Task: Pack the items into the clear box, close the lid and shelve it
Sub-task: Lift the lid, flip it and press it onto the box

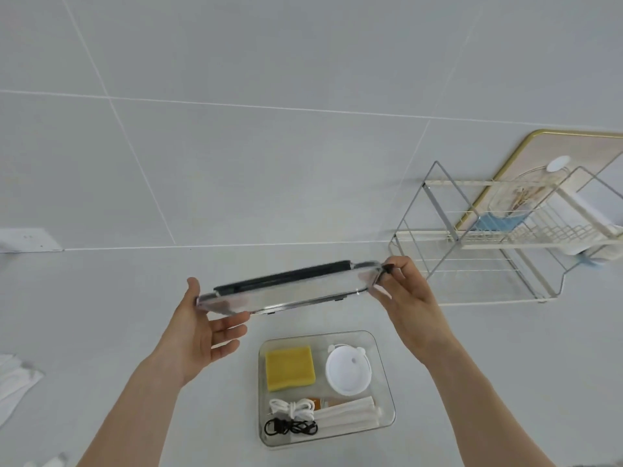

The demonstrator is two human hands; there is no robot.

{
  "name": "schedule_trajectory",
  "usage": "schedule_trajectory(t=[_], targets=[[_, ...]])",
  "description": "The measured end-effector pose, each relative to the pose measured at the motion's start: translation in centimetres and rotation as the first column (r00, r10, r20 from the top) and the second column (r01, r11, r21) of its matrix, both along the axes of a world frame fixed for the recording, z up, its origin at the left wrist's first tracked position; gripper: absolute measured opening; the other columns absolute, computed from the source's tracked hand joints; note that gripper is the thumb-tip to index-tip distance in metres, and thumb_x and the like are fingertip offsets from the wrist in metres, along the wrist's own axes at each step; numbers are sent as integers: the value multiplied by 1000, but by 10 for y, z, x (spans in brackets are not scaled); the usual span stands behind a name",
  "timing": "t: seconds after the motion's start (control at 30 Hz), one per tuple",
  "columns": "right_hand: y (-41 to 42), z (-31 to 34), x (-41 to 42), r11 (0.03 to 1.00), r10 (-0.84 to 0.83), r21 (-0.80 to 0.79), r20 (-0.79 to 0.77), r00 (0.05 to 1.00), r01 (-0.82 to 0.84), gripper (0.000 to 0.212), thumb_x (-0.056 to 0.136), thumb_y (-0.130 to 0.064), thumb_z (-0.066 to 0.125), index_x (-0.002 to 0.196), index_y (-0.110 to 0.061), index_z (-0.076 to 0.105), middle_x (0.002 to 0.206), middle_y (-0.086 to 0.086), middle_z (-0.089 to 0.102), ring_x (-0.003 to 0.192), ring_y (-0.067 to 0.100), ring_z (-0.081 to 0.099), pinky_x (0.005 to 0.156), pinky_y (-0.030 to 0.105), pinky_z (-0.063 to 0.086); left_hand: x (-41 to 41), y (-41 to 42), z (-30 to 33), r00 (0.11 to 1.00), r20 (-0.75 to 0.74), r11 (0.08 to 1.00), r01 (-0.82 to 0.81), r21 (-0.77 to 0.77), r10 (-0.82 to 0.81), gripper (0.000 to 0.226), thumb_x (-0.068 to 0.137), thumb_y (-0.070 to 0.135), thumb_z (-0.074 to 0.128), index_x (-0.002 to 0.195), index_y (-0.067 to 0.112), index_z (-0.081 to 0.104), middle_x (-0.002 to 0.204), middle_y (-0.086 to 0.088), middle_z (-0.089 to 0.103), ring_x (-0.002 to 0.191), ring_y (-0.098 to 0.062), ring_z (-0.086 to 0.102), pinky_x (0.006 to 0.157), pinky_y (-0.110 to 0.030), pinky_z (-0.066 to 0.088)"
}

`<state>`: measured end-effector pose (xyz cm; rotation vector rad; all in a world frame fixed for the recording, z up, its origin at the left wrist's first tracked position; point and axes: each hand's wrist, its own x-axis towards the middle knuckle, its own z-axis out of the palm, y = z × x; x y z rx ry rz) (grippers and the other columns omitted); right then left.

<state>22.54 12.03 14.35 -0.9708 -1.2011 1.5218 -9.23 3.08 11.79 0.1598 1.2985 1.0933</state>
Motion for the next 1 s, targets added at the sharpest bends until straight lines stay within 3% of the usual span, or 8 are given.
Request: schedule_trajectory(t=[0.1,0.17,0.23,0.37,0.57,0.73,0.87,1.0], targets=[[-11,-14,11,997,5,-78,-43,999,-8,19,99,0,51,97,-18,55,134,11,59,131,27,52,109,49,41,13,-15,0,997,40,994,-74,80,71,30,92,44,60,80,17,58,82,-7,74,65,-24,71,55,-31,59],[-16,-24,19,992,-4,-122,-147,989,-14,18,94,4,58,100,-14,56,131,13,57,128,32,54,108,48,45,24,-22,0,998,-15,992,-51,118,53,9,93,15,60,84,16,57,96,-17,77,64,-22,70,52,-27,57],[-22,-29,30,983,-29,-184,-214,976,-11,33,95,18,38,105,-9,54,129,22,58,121,43,59,103,52,47,34,-29,-3,997,-76,990,0,141,11,14,92,2,58,96,15,59,112,-20,74,69,-23,68,60,-29,56],[-33,-32,54,954,-84,-300,-211,974,18,42,91,22,25,114,4,56,122,31,65,107,53,63,92,54,55,54,-45,-13,994,-91,989,-52,141,65,28,95,5,59,121,12,51,114,-14,74,78,-25,68,66,-29,56],[-45,-51,82,871,-129,-487,-89,988,70,25,98,1,43,109,15,59,108,31,70,95,52,69,73,48,62,80,-64,-35,958,-286,999,-3,47,16,19,95,13,60,110,1,65,110,-6,76,89,-26,72,80,-36,54],[-56,-87,82,897,-95,-377,349,932,232,7,93,9,58,98,5,60,98,23,62,73,40,75,69,52,63,94,-72,-59,881,-470,997,-71,-38,45,15,93,13,65,103,2,66,94,-20,74,82,-36,74,75,-41,62],[-58,-112,74,909,-107,-278,564,819,310,18,82,6,68,87,-11,66,84,15,68,66,28,67,65,55,62,94,-76,-81,774,-632,989,-124,-78,47,9,88,19,72,95,14,72,77,-11,76,73,-34,73,80,-52,60],[-57,-118,68,911,-128,-235,618,776,338,23,80,1,73,86,-20,66,80,5,69,68,25,65,65,52,61,87,-74,-97,736,-676,985,-130,-117,17,6,81,29,77,86,29,76,81,-4,77,77,-30,71,79,-54,59]])
